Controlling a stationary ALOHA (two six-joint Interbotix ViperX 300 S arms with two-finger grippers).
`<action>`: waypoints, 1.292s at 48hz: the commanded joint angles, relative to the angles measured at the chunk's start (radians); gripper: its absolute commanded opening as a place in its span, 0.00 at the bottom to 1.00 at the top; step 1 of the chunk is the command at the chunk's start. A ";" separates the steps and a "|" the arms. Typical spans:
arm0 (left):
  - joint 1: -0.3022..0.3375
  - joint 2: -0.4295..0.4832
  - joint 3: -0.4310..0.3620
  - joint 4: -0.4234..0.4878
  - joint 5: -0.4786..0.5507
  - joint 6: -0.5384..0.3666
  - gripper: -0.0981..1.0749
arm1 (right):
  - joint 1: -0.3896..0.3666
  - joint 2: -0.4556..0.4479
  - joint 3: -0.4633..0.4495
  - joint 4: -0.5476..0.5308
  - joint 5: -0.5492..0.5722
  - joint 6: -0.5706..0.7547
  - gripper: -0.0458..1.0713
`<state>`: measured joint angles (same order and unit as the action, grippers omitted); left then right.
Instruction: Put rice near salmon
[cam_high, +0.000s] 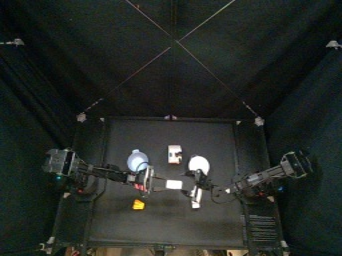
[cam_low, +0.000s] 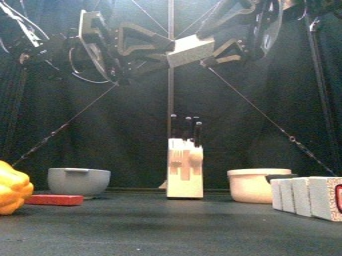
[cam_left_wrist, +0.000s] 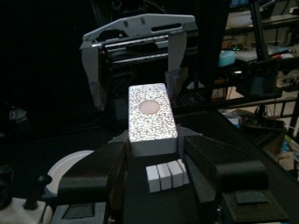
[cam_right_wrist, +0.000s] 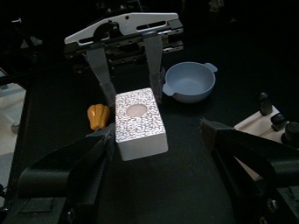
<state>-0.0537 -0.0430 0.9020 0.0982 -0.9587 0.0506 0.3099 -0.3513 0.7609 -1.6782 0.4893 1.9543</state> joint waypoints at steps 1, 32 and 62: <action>0.002 -0.025 0.009 0.000 0.023 0.002 0.50 | -0.002 -0.040 -0.005 -0.005 0.017 -0.002 0.97; 0.071 -0.104 0.206 0.032 0.387 0.002 0.50 | -0.018 -0.092 0.029 0.008 0.147 0.012 0.97; 0.087 -0.031 0.178 0.002 0.491 -0.005 0.50 | -0.028 -0.071 0.044 0.038 0.147 0.012 0.97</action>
<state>0.0307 -0.0752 1.1060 0.1089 -0.4801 0.0476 0.2853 -0.4172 0.8176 -1.6368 0.6335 1.9650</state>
